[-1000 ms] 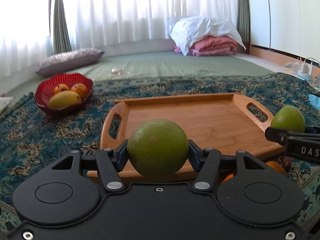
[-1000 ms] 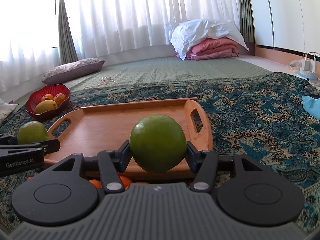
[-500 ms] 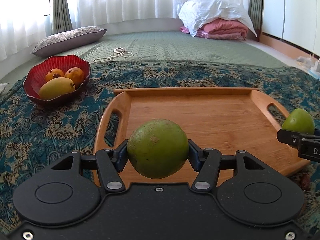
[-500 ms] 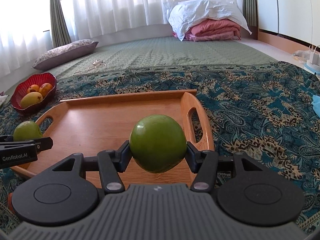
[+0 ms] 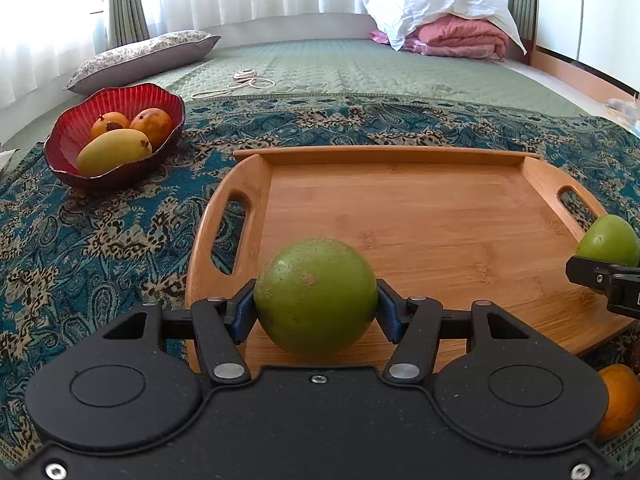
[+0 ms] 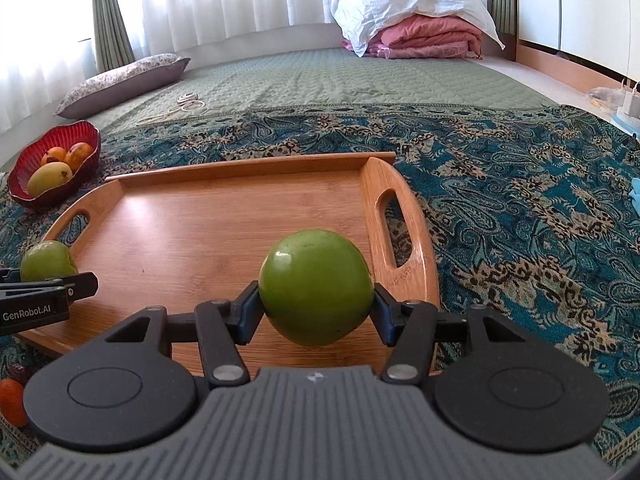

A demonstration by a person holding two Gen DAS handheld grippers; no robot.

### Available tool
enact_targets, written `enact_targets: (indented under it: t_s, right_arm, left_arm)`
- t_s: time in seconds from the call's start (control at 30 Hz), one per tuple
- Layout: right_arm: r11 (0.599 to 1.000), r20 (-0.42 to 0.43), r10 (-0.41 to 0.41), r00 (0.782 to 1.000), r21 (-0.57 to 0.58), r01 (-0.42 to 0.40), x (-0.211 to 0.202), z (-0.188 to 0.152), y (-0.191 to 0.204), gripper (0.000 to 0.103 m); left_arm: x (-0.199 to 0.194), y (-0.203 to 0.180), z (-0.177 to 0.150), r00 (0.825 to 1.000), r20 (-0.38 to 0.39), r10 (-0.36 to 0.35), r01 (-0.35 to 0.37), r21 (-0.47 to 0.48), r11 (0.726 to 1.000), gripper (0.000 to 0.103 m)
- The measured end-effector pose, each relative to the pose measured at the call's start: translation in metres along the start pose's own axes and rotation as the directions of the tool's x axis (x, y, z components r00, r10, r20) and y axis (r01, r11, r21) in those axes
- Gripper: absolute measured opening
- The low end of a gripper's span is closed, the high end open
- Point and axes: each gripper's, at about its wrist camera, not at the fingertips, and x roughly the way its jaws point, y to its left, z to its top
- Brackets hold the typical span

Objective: Organize fruits
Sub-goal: 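Lower the apple onto the tray and open the right tool while the left tool releases the pomelo there, then withdraw both tools from the tray back toward the remaining fruit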

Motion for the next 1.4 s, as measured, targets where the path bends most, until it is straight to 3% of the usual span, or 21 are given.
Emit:
enact_targets:
  t_s: [0.67, 0.77, 0.83, 0.97, 1.03, 1.27, 1.4]
  right_arm:
    - [1.0, -0.045, -0.014, 0.999, -0.01, 0.013, 0.01, -0.001, 0.001, 0.06]
    - [1.0, -0.049, -0.017, 0.999, -0.012, 0.016, 0.009, -0.002, 0.002, 0.064]
    - [1.0, -0.046, -0.022, 0.999, -0.015, 0.021, 0.008, -0.002, 0.003, 0.072]
    - [0.999, -0.028, -0.023, 0.999, -0.038, 0.022, 0.003, -0.002, 0.007, 0.076]
    - [0.999, -0.024, -0.024, 0.999, -0.046, 0.022, 0.001, -0.003, 0.009, 0.078]
    - [0.998, -0.011, -0.033, 0.999, -0.058, 0.032, -0.005, -0.012, 0.013, 0.084]
    - [0.998, 0.002, -0.028, 1.0, -0.05, 0.029, -0.01, -0.016, 0.012, 0.088]
  left_arm:
    - [0.006, 0.0, -0.002, 1.0, -0.015, 0.005, -0.005, 0.009, 1.0, 0.057]
    - [0.006, 0.0, -0.002, 1.0, -0.017, 0.005, -0.005, 0.006, 1.0, 0.057]
    - [0.005, 0.0, -0.002, 1.0, -0.016, 0.007, -0.007, 0.007, 1.0, 0.058]
    - [0.003, -0.001, -0.004, 1.0, -0.004, 0.018, -0.018, 0.031, 0.999, 0.059]
    - [0.002, -0.001, -0.004, 1.0, -0.005, 0.023, -0.023, 0.034, 0.999, 0.066]
    - [-0.003, 0.002, -0.012, 1.0, -0.004, 0.018, -0.018, 0.025, 1.0, 0.074]
    - [-0.011, 0.001, -0.014, 1.0, 0.02, 0.012, -0.013, 0.028, 1.0, 0.083]
